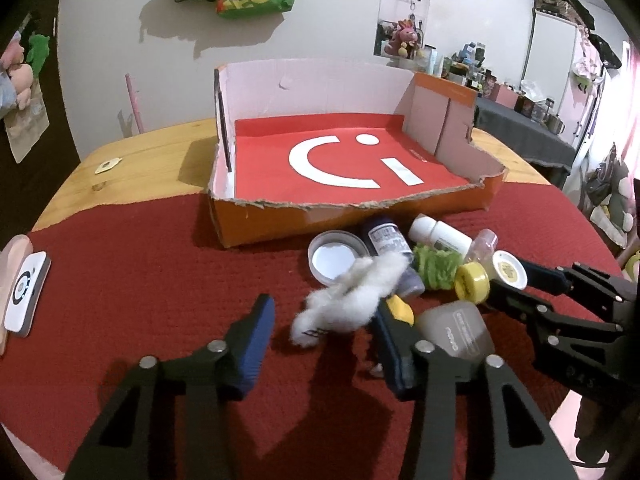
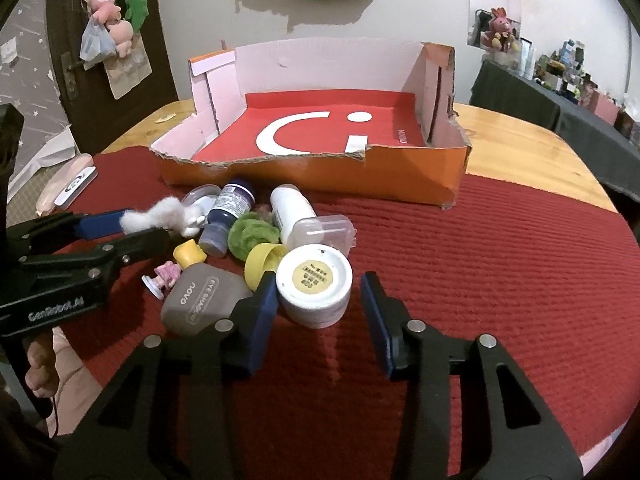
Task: Organize objects
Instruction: 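Grasp the white fluffy star with the left gripper while the right gripper grasps the yellow-labelled white jar, then lift and carry the fluffy star and white jar into the cardboard box with both grippers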
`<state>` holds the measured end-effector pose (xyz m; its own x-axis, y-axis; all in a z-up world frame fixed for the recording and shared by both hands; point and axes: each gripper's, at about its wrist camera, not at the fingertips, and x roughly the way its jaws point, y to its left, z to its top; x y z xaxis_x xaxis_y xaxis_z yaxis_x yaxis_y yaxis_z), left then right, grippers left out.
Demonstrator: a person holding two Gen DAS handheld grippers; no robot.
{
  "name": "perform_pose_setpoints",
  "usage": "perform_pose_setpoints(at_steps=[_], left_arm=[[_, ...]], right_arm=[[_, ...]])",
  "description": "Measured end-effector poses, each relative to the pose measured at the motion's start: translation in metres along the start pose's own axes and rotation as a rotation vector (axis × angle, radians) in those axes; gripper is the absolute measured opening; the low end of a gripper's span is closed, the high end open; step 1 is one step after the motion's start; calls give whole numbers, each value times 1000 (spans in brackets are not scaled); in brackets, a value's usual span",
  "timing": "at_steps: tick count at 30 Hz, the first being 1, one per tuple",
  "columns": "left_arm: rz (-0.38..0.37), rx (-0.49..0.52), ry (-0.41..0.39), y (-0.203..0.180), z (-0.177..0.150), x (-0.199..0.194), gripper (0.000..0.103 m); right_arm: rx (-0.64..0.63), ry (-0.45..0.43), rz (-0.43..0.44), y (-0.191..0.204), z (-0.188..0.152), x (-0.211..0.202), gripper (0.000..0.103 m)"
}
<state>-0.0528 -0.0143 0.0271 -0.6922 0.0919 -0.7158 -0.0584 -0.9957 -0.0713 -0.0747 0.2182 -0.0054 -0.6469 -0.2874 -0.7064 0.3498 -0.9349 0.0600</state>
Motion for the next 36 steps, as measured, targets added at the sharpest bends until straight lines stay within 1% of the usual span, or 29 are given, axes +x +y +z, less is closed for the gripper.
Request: perform_pose_setpoints(at_steps=[2,4,6,12,17,18,19,23,27,36], left_arm=[[-5,-3,3,1,2,2,46],[-12,-3,5,3,4,4,41],[-26,-5,10,3,6,6,40],[-65,-16,21,3,9,13,34],[-89,-6,12,0,11,12,22],[-96,-3,10,-1,11,12,14],[-99,1,11,-2,11,11,11],[-93,5,5,-2,9,7,11],[-111,-11,3,1,9,2,10],[-126,-3,-11,-6,9,-9,10]], right_arm=[[2,4,3,0,0,2,39],[6,7,9,-1,1,3,38],[10,12,20,-1,1,5,36],[10,15,26,-1,2,7,35],[23,14,35,-3,2,4,35],[24,11,36,-3,2,3,35],[24,7,36,-3,2,2,35],[21,-8,33,-2,4,-4,35],[15,-23,40,1,7,-10,35],[0,-43,56,8,11,-15,35]])
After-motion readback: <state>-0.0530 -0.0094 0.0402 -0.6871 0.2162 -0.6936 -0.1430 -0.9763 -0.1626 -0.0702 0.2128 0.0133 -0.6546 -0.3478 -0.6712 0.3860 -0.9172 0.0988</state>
